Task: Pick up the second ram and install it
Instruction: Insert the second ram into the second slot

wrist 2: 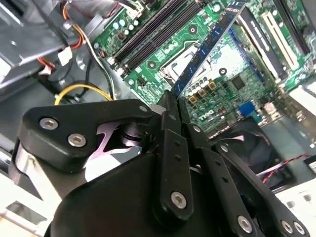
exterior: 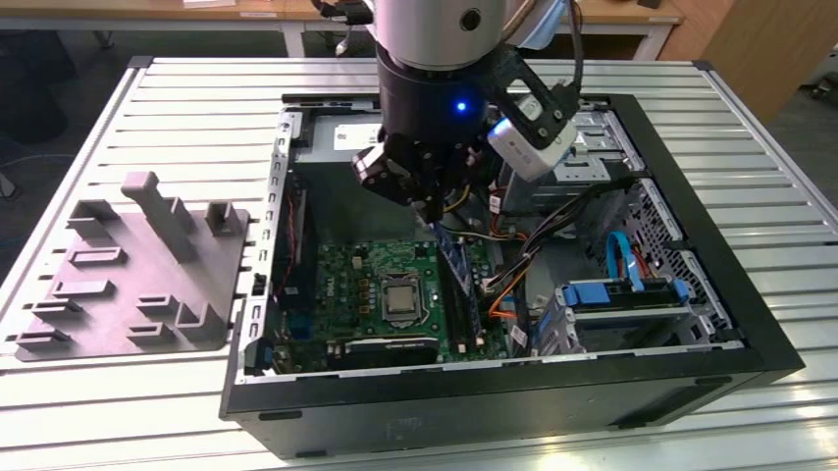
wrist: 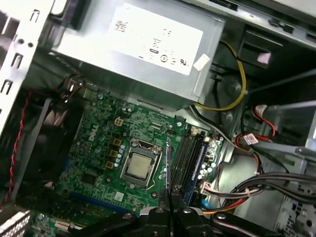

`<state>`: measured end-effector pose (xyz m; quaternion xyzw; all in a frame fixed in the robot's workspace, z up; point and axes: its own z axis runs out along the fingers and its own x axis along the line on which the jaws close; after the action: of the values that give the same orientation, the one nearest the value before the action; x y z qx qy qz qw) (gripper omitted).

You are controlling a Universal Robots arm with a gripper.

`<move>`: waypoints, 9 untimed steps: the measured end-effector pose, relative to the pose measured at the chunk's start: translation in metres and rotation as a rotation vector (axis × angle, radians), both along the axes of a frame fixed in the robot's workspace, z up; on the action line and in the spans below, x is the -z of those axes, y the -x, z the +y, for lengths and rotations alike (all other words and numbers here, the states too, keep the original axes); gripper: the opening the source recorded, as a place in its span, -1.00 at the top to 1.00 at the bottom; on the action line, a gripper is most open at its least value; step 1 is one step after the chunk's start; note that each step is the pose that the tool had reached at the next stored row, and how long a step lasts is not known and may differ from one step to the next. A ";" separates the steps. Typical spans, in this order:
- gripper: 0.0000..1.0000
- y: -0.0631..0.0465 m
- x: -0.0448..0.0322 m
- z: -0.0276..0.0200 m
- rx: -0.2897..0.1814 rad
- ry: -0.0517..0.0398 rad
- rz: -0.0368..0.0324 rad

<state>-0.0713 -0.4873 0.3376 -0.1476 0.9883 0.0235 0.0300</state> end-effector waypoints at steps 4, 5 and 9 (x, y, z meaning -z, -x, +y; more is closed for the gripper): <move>0.73 0.000 0.0007 0.0000 0.072 0.0000 -0.0001; 0.73 0.000 0.0009 0.0000 0.090 0.0000 -0.0001; 0.73 0.000 0.0015 0.0000 0.163 0.0000 -0.0001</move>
<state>-0.0713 -0.4873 0.3360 -0.0667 0.9970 0.0210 0.0318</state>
